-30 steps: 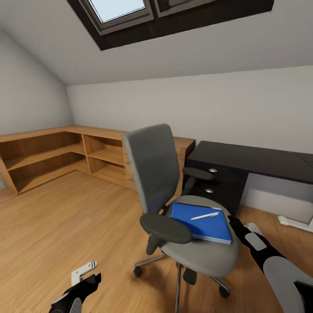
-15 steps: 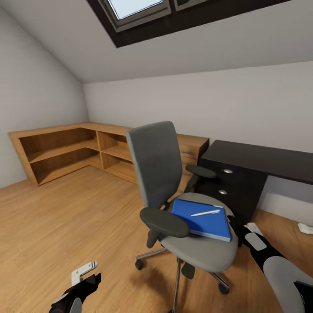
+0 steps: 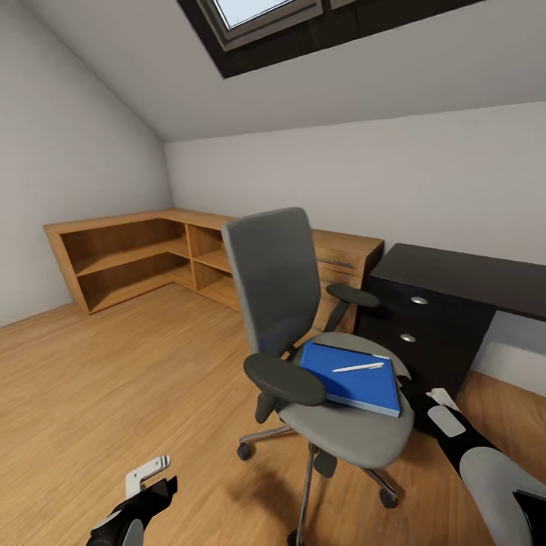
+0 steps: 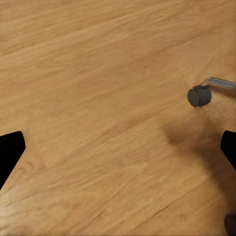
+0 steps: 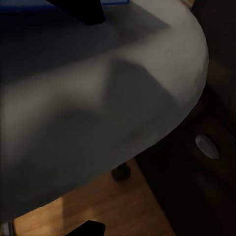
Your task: In the bedroom, organize the workspace by keeping the computer under the desk, ensuring the monitor is on the desk, placing the keyboard on the desk next to the monitor, placing the mouse on the desk next to the keyboard, moving the folder from the swivel chair onto the desk next to the mouse, stacking the notebook on top of the folder with the pen on top of the notebook, and positioning the swivel chair next to the desk.
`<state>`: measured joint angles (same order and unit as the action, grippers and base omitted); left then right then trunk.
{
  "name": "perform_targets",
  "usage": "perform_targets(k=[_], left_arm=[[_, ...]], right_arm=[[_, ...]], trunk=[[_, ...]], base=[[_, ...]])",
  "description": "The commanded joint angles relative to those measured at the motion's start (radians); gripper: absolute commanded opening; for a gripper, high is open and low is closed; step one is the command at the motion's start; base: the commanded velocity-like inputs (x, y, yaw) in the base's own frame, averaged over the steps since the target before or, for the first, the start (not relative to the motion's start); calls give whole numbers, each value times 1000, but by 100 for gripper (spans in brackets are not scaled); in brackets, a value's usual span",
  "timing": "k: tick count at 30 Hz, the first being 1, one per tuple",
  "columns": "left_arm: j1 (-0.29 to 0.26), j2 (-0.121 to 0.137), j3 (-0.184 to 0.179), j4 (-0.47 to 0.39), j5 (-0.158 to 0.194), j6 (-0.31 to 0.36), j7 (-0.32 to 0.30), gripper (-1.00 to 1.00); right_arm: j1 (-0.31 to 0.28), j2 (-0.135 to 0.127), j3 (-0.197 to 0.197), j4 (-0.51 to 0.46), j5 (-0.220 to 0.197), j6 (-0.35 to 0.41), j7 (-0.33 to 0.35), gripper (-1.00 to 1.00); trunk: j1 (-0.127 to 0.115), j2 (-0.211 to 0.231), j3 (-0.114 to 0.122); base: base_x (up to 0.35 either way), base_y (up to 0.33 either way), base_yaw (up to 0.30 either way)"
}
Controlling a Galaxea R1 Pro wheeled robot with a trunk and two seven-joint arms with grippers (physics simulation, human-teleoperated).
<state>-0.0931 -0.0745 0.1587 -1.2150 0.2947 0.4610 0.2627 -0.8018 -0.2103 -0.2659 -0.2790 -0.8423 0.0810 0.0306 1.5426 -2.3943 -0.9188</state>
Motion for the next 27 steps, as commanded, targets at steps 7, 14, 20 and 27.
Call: perform_targets(k=[7,14,20,27], left_arm=[[0,-1,1,-1,10,4,6,100],[0,0,1,-1,11,4,6,100],[0,1,2,-1,12,5,6,100],[0,1,2,-1,12,5,6,100]], right_arm=[[0,0,-5,-2,-4,4,3,100],[0,0,-4,-2,-4,5,3,100],[0,3,-5,-2,-6,6,2,100],[0,6,-6,3,-7,6,1,100]], trunk=[[0,0,-1],[0,0,-1],[0,0,-1],[0,0,-2]], base=[[-84,-78,6],[-206,-199,1],[-61,-59,0],[-6,-5,49]])
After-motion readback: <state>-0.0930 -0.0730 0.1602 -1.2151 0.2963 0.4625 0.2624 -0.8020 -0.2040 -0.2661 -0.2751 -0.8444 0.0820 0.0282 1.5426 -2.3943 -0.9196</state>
